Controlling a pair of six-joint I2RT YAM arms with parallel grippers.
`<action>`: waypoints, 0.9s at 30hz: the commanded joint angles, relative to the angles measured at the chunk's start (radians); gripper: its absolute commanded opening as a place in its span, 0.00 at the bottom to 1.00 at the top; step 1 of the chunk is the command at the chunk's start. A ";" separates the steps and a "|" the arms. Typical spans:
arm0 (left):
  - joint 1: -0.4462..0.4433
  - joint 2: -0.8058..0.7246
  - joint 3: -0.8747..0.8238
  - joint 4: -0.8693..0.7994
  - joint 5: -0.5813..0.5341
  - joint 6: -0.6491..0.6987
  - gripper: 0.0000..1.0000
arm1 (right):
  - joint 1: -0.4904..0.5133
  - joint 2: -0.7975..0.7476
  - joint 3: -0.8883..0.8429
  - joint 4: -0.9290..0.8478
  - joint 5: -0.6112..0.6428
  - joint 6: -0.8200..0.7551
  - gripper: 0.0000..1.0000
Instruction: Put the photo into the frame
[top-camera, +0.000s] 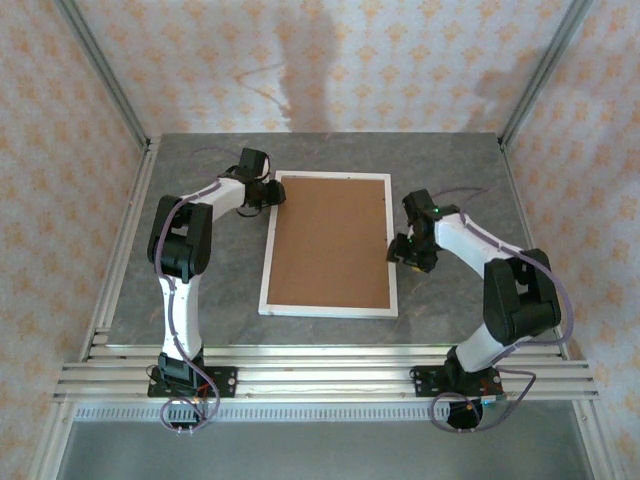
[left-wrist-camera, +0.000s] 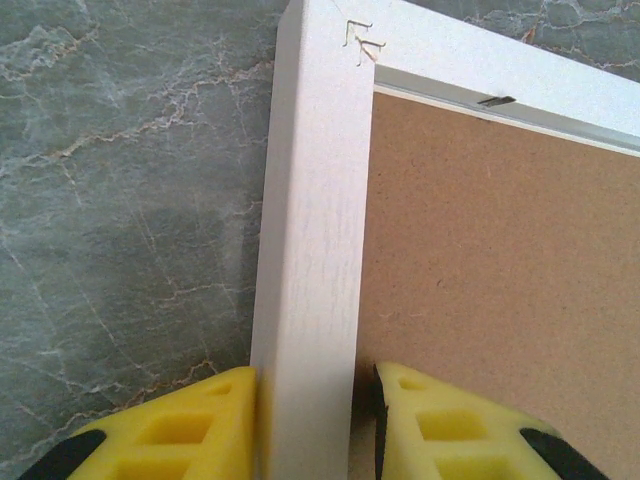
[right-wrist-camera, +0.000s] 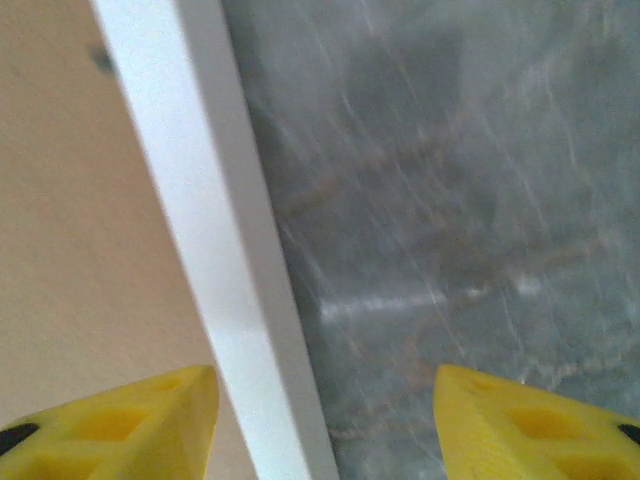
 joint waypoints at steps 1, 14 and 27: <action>-0.007 -0.004 -0.042 -0.089 -0.007 -0.019 0.31 | 0.010 -0.085 -0.063 -0.064 -0.018 0.031 0.58; -0.010 -0.007 -0.053 -0.076 0.002 -0.037 0.31 | 0.031 -0.146 -0.184 -0.017 -0.099 0.060 0.56; -0.013 -0.006 -0.064 -0.074 0.006 -0.038 0.31 | 0.056 -0.042 -0.213 0.072 -0.080 0.063 0.56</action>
